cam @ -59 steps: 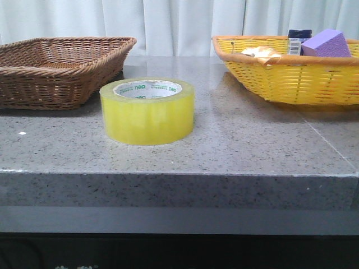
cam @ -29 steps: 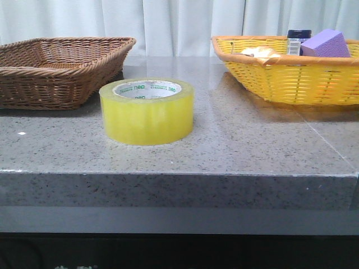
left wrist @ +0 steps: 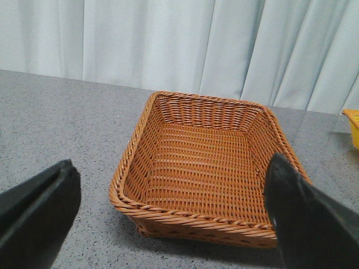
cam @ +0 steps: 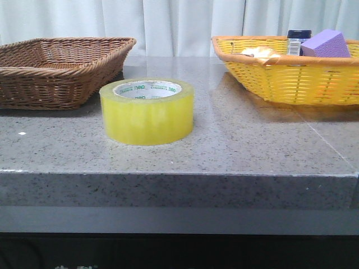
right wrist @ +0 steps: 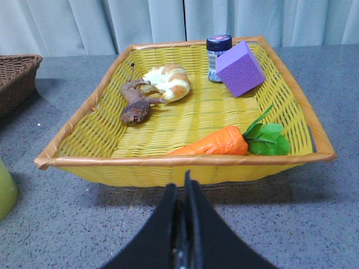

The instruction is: Transfer tape with both arms

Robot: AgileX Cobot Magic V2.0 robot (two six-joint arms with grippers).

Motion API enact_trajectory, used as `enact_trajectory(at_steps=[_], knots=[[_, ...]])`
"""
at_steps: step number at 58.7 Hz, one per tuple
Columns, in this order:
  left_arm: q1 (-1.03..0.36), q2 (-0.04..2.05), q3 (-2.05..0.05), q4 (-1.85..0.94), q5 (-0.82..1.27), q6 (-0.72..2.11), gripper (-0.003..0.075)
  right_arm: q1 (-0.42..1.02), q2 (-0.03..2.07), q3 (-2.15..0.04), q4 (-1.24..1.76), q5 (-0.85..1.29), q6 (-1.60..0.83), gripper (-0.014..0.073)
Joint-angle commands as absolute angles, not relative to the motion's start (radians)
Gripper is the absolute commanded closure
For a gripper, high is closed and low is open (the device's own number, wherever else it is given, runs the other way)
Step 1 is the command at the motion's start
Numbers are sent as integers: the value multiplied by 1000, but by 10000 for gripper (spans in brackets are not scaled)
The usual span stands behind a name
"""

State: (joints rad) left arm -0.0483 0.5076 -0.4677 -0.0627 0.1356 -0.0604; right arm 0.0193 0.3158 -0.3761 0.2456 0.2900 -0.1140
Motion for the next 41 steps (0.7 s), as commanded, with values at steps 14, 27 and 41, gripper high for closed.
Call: enact_trajectory(at_steps=[14,27,41], knots=[[-46,517,-506,-71,42,-70,81,13,289,-392,246,210,-118,631],[-46,528,-532,-71,85,-56,81,13,289,-392,246,212,-118,631],[-80,667,-727,-71,337,10,81,13,289,-392,246,218,-118,631]])
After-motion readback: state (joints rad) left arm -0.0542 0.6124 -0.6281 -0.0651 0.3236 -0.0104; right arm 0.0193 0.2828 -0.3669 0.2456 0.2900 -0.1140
